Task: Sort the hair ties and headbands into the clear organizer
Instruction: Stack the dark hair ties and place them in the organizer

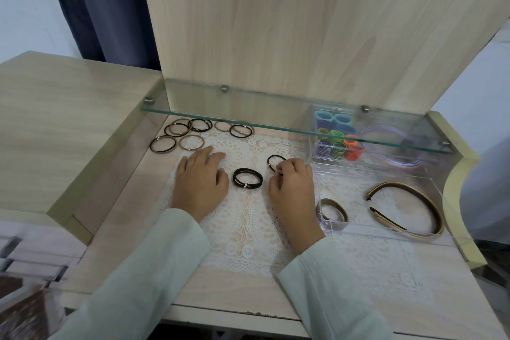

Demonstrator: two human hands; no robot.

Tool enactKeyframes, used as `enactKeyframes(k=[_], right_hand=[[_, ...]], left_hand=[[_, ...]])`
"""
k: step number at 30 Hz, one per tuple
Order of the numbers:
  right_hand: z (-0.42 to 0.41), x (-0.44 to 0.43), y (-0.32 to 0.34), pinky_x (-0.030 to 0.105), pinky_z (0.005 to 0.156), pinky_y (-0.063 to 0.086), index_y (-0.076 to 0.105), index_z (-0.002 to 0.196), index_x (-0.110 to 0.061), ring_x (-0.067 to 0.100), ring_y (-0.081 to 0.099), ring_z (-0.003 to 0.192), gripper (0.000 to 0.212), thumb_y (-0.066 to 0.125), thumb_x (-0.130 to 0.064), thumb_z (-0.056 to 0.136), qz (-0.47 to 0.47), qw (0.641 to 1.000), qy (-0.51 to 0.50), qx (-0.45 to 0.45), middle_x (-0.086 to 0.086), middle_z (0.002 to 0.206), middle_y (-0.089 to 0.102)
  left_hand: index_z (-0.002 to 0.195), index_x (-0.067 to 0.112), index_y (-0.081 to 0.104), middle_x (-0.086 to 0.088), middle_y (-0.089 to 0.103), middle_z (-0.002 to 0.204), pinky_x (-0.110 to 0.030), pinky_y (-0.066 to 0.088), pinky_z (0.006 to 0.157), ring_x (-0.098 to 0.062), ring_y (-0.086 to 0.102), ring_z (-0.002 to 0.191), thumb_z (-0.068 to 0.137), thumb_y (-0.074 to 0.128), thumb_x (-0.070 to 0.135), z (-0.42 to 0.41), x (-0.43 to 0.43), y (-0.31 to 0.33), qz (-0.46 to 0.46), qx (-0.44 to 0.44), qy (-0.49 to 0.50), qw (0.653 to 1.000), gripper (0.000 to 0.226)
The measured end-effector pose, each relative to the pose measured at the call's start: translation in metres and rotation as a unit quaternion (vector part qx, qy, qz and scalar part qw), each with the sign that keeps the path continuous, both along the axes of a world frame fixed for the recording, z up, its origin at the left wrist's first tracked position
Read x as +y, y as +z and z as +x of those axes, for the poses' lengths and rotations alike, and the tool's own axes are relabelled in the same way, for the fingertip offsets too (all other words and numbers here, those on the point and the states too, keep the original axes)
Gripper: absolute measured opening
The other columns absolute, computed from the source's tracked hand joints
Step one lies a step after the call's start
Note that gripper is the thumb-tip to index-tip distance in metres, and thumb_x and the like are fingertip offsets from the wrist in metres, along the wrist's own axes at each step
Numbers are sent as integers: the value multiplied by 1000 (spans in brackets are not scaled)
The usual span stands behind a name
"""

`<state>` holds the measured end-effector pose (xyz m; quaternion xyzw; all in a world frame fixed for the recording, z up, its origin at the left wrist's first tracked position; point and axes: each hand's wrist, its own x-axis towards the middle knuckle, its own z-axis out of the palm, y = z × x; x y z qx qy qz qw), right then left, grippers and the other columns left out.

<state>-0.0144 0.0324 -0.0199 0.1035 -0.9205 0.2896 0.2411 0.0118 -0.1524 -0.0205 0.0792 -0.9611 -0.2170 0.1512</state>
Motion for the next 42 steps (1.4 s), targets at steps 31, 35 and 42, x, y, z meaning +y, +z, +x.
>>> enactKeyframes(k=[31,35,42], right_hand=[[10,0,9,23,77,37,71,89,-15,16,44,86,6,68,-13,84,-75,979,183,49,-2,98,55],[9,0,8,25,76,39,71,88,-15,16,44,87,6,67,-14,83,-72,979,187,39,-3,99,55],[9,1,7,24,77,38,70,86,-18,14,43,90,7,66,-18,81,-61,979,192,14,-5,99,54]], left_hand=[[136,22,54,-3,41,152,-44,12,121,-22,31,143,93,49,21,-1,0,-1,-4,8,4,1000,43],[136,23,54,-3,42,151,-45,13,121,-21,31,143,93,48,21,-1,0,-1,-6,7,3,1000,43],[135,23,54,-3,42,151,-45,14,120,-21,31,143,93,49,21,-2,-1,-2,-8,7,1,1000,43]])
